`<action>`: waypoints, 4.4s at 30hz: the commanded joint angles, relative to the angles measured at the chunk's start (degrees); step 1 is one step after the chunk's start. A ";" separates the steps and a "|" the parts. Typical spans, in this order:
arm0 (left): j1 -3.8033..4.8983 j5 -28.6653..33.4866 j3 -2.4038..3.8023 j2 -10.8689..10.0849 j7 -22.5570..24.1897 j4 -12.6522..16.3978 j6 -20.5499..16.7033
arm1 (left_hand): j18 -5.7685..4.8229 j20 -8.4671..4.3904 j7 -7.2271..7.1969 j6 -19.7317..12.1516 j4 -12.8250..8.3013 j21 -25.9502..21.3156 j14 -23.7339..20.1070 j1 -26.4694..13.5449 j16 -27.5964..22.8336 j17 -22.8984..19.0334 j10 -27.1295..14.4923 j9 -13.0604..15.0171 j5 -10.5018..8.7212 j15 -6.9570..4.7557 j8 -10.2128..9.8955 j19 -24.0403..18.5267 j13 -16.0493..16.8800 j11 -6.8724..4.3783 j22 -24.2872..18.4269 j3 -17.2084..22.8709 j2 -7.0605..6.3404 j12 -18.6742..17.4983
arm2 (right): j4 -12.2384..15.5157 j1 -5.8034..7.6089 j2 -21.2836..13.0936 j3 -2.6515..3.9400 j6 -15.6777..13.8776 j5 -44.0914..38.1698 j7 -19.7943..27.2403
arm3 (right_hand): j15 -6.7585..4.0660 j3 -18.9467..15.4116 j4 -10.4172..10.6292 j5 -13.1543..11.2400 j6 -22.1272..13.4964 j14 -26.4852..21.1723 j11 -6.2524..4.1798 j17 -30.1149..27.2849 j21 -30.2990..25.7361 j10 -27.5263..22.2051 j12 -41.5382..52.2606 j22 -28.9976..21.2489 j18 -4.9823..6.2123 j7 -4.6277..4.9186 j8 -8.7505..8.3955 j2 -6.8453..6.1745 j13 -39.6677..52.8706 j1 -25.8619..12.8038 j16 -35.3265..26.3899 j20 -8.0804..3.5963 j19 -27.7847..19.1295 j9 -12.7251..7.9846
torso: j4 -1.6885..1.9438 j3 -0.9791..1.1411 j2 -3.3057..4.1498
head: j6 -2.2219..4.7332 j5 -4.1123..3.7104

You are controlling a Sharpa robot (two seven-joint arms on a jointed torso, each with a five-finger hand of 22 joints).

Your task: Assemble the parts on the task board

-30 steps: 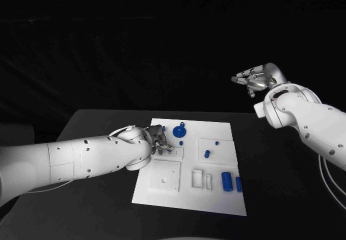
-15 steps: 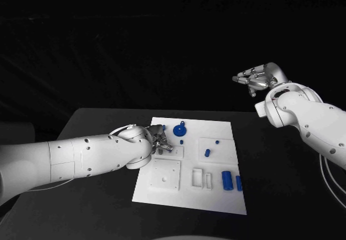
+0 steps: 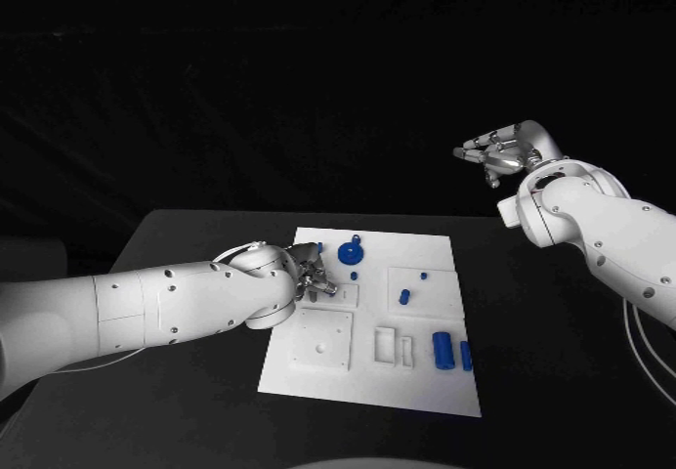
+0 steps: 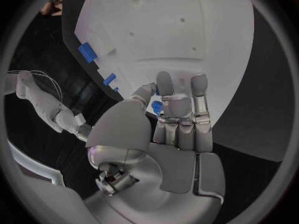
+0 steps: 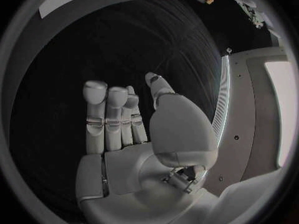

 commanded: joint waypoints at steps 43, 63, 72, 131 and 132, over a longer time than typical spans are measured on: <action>-0.37 5.41 -0.09 -0.19 -2.03 -0.83 2.97 | 0.60 0.24 -5.48 6.38 -3.01 1.40 0.05 -1.06 1.08 1.43 2.09 5.32 7.75 -0.32 0.27 -0.45 -0.08 -1.24 1.05 3.73 -0.58 1.03 | -1.71 -0.01 1.14 0.01 1.81 0.61 0.03 | -0.09 -0.52 0.13 0.21 -0.35 -0.15 -0.06 0.05 -0.41 -0.44 -0.31 4.07 1.03 0.02 -0.05 0.18 -0.18 -0.62 -0.24 0.40 2.05 -0.05 | -0.06 0.11 0.00 | -0.69 0.02; 0.21 7.22 -0.07 0.55 -2.14 -2.46 5.23 | 0.64 0.26 -5.47 6.42 -3.70 1.67 0.01 -1.53 1.31 1.79 2.09 5.34 8.00 -0.31 0.21 -0.63 -0.05 -1.25 1.03 3.97 -0.41 1.15 | -2.28 -0.10 1.52 0.00 2.24 0.70 0.00 | -0.08 -0.60 0.21 0.34 -0.43 -0.17 -0.05 0.07 -0.54 -0.48 -0.31 4.05 1.03 0.02 -0.05 0.18 -0.23 -0.64 -0.26 0.41 2.05 -0.05 | -0.06 0.11 -0.01 | -0.81 0.21; 0.47 7.74 -0.07 1.84 -2.08 -3.91 6.90 | 0.61 0.27 -5.50 6.54 -3.86 1.71 0.05 -1.71 1.38 1.91 2.09 5.24 7.80 -0.29 0.24 -0.68 0.00 -1.24 1.01 3.94 -0.33 1.27 | -2.32 -0.12 1.55 0.00 2.50 0.70 -0.08 | -0.08 -0.60 0.21 0.34 -0.43 -0.17 -0.05 0.07 -0.54 -0.48 -0.31 4.05 1.03 0.02 -0.05 0.18 -0.23 -0.64 -0.26 0.41 2.05 -0.05 | -0.05 0.10 -0.01 | -0.82 0.20; 3.36 10.34 -0.07 4.09 -2.20 -6.21 15.69 | 0.71 0.38 -5.88 7.63 -6.53 2.87 0.26 -3.73 3.92 5.32 2.07 8.16 10.70 -0.22 0.24 -1.12 0.28 -1.49 1.07 4.81 -0.19 2.82 | -3.14 -0.68 2.14 -0.02 3.70 0.70 -0.36 | -0.07 -0.59 0.15 0.50 -0.49 -0.18 -0.04 0.05 -0.79 -0.58 -0.33 4.02 1.04 0.04 -0.05 0.26 -0.35 -0.72 -0.34 0.41 2.06 -0.05 | -0.03 0.08 -0.02 | -1.14 0.48; 3.37 10.33 -0.07 4.14 -2.20 -6.28 15.76 | 0.71 0.38 -5.88 7.63 -6.53 2.87 0.26 -3.73 3.92 5.32 2.07 8.16 10.70 -0.22 0.24 -1.12 0.28 -1.49 1.07 4.81 -0.19 2.82 | -3.14 -0.68 2.14 -0.02 3.71 0.70 -0.36 | -0.07 -0.59 0.15 0.50 -0.49 -0.18 -0.04 0.05 -0.79 -0.58 -0.33 4.02 1.04 0.04 -0.05 0.26 -0.35 -0.72 -0.34 0.41 2.06 -0.05 | -0.03 0.08 -0.02 | -1.14 0.48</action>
